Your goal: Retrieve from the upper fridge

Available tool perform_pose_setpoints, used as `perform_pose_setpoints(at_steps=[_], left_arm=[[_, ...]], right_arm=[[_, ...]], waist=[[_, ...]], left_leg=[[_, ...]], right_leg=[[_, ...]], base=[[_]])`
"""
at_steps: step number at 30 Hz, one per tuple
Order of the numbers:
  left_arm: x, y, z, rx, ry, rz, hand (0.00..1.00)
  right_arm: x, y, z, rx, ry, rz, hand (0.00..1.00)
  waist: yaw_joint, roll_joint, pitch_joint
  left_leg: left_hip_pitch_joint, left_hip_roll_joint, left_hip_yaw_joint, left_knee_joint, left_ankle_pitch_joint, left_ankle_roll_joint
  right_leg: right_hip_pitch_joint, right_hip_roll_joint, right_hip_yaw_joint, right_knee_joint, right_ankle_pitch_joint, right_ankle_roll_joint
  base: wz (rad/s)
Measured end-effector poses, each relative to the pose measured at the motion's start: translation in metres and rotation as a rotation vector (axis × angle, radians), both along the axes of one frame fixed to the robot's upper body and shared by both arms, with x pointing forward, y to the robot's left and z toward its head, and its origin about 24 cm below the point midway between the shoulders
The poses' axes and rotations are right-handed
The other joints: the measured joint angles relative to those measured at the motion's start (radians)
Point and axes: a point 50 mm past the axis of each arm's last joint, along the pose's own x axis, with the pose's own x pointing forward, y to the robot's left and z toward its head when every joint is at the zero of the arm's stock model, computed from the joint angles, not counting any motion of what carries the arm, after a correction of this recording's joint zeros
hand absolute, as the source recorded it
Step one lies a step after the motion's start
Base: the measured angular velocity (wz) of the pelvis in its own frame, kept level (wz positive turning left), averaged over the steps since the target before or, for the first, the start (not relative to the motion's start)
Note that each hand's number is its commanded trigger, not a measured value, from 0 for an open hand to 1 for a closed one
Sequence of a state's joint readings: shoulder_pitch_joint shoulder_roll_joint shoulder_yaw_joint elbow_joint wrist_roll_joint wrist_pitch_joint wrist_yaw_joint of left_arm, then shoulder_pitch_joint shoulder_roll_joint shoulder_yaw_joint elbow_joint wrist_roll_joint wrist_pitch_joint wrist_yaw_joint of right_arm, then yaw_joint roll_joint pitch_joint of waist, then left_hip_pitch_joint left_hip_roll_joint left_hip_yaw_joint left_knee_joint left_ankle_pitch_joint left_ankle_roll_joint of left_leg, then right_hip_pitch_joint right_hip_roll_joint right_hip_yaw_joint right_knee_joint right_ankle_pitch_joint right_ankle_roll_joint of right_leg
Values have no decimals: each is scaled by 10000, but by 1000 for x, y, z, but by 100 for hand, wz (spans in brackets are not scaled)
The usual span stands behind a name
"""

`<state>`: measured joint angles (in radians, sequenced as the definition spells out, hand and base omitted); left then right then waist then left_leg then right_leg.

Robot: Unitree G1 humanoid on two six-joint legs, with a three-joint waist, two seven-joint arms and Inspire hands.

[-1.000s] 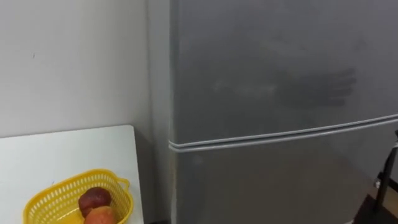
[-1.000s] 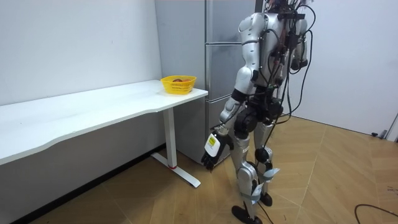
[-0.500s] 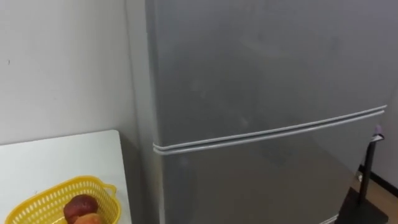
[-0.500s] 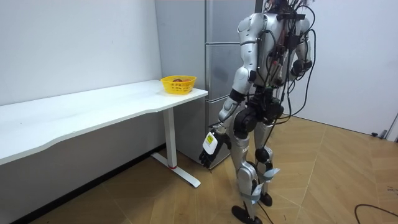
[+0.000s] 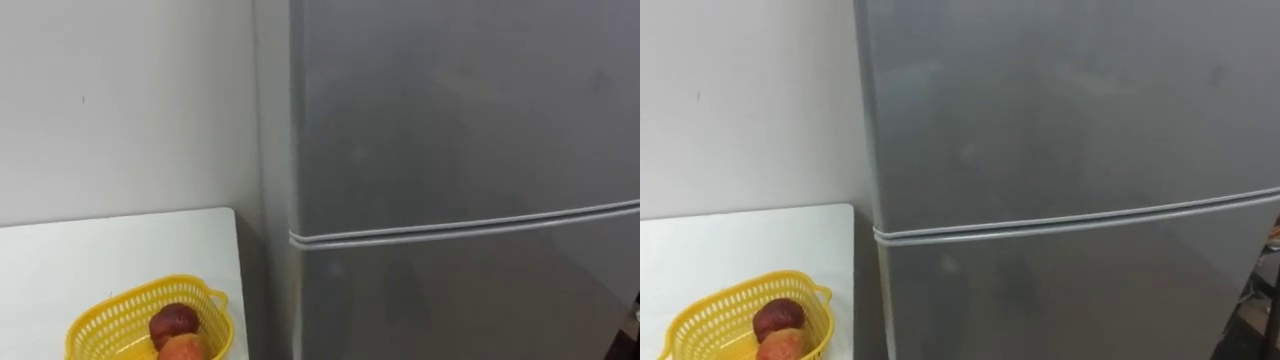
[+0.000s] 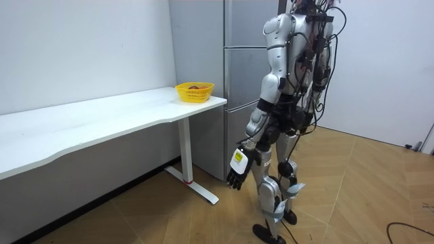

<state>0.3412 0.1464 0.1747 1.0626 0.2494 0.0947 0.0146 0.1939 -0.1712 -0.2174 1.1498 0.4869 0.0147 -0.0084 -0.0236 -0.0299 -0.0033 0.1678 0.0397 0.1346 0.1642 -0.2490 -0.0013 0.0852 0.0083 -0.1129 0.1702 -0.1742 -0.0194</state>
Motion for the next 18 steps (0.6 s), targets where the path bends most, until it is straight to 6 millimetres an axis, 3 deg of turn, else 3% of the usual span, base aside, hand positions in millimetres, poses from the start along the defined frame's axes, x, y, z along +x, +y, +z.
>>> perform_pose_setpoints(at_steps=[7,9,11,15,18], left_arm=[[-9,-6,-2,-350,566,243,0],[-10,-7,-2,-470,789,112,0],[-9,-8,-3,-675,869,60,0],[-2,-10,-4,-1020,842,-190,0],[1,-10,-4,-1153,863,-302,0]], right_arm=[[-18,13,-7,516,1230,611,0],[-22,18,-9,756,1705,1573,0],[-23,21,-10,854,1880,2239,0],[-17,23,-10,879,1930,3075,0],[-10,23,-10,804,1936,3642,0]], waist=[[53,141,54],[136,143,68],[160,152,71],[567,152,76],[613,154,81]], left_leg=[[11,-117,-434,17,2,4],[-2,-131,-552,16,3,5],[-4,-141,-640,22,3,5],[5,-147,-683,31,3,5],[-1,-158,-749,31,3,5]], right_leg=[[228,-113,-387,-29,-80,43],[254,-119,-451,-58,-130,47],[354,-127,-559,-182,-128,48],[377,-127,-578,-198,-133,55],[427,-130,-617,-207,-133,56]], base=[[19],[15],[15],[3],[5]])
